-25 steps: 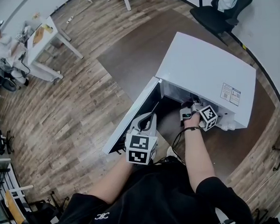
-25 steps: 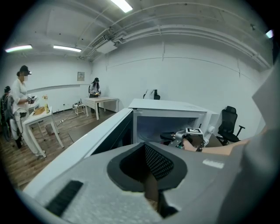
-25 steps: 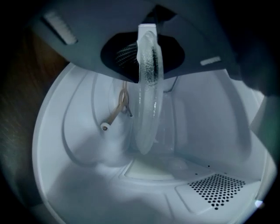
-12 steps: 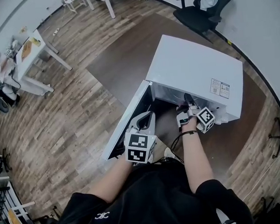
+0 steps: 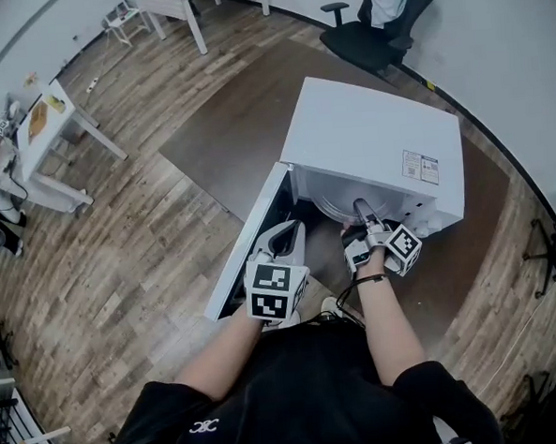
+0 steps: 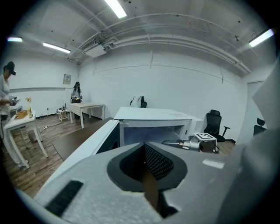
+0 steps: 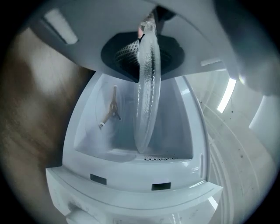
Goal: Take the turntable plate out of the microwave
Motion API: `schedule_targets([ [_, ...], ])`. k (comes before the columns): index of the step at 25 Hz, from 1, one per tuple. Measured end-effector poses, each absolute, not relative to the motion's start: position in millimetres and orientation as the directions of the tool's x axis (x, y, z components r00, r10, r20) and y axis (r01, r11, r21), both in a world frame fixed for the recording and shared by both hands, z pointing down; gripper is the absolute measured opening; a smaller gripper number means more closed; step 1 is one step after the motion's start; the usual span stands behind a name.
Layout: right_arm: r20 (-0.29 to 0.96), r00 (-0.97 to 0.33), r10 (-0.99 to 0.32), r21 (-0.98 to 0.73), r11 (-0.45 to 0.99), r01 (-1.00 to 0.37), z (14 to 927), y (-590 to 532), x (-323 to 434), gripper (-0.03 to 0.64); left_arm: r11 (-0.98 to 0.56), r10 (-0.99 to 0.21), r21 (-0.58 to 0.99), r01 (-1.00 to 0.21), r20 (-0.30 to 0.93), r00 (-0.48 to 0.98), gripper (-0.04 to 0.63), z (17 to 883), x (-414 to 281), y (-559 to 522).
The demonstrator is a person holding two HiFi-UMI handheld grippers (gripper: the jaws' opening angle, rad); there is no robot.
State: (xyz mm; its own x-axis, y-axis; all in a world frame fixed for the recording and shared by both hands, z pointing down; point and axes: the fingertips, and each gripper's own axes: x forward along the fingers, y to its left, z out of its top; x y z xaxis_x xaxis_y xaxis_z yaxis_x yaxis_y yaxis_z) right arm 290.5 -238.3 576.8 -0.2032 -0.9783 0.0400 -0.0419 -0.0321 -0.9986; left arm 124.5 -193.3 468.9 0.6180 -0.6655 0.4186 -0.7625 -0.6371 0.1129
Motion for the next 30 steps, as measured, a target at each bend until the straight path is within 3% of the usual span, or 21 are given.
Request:
schedule_targets([
  [10, 0.034, -0.273, -0.962, -0.999, -0.023, -0.041, 559, -172, 250, 0.038, -0.705, -0.611, 0.127, -0.698, 0.391, 0.689, 0.011, 469, 127, -173],
  [16, -0.01, -0.22, -0.976, -1.0, 0.007, 0.015, 547, -133, 241, 0.038, -0.737, -0.581, 0.128, -0.664, 0.382, 0.719, 0.011, 474, 123, -160],
  [30, -0.053, -0.137, -0.989, -0.998, 0.055, -0.01, 531, -82, 254, 0.038, -0.766, -0.55, 0.144, -0.627, 0.359, 0.754, 0.011, 475, 126, -137],
])
